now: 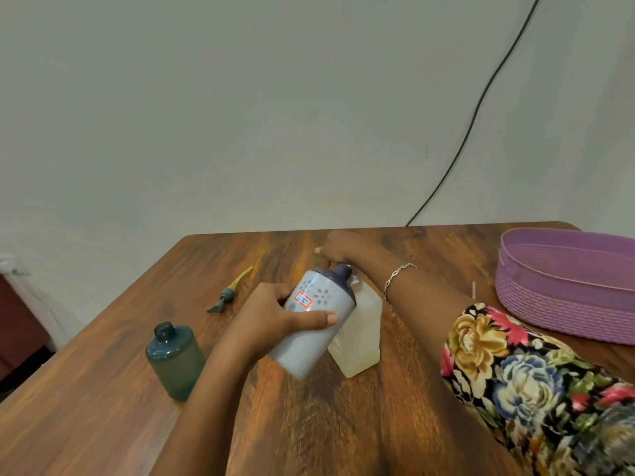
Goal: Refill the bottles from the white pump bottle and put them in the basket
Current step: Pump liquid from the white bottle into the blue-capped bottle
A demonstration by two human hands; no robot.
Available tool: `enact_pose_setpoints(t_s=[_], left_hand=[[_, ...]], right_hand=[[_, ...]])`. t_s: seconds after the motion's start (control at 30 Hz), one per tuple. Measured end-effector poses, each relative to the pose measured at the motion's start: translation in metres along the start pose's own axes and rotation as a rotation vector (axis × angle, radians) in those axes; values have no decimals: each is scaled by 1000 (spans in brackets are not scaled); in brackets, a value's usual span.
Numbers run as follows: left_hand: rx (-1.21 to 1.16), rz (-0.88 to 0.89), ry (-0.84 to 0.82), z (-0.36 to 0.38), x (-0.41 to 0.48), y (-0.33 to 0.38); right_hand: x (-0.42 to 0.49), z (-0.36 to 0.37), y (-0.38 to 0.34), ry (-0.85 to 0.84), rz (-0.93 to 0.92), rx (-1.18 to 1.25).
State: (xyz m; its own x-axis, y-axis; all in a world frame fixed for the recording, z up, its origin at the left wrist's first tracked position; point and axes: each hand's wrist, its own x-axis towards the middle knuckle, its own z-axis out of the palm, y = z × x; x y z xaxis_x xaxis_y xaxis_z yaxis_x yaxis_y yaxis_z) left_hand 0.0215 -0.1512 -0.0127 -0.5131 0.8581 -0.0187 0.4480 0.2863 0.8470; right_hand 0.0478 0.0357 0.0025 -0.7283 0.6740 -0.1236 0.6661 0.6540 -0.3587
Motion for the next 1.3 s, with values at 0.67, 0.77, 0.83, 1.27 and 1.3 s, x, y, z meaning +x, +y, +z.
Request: enact_pose_setpoints(t_s=[0.67,0.77,0.83,1.27,1.3], left_hand=[[-44,75,31,1,-2,-9],[-53,93,34,0,0,-8],[-29,106,49,0,-1,-6],[-41,87,17,2,3,-16],[-53,94,25,2,4,-15]], right_hand=[[2,-1,-1,-9,13,70],[0,-8,-1,-35,-33,134],[-4,-14,-2,-61,-55,147],[4,0,-1,-35,-22,24],[5,-2,0,-35,-35,60]])
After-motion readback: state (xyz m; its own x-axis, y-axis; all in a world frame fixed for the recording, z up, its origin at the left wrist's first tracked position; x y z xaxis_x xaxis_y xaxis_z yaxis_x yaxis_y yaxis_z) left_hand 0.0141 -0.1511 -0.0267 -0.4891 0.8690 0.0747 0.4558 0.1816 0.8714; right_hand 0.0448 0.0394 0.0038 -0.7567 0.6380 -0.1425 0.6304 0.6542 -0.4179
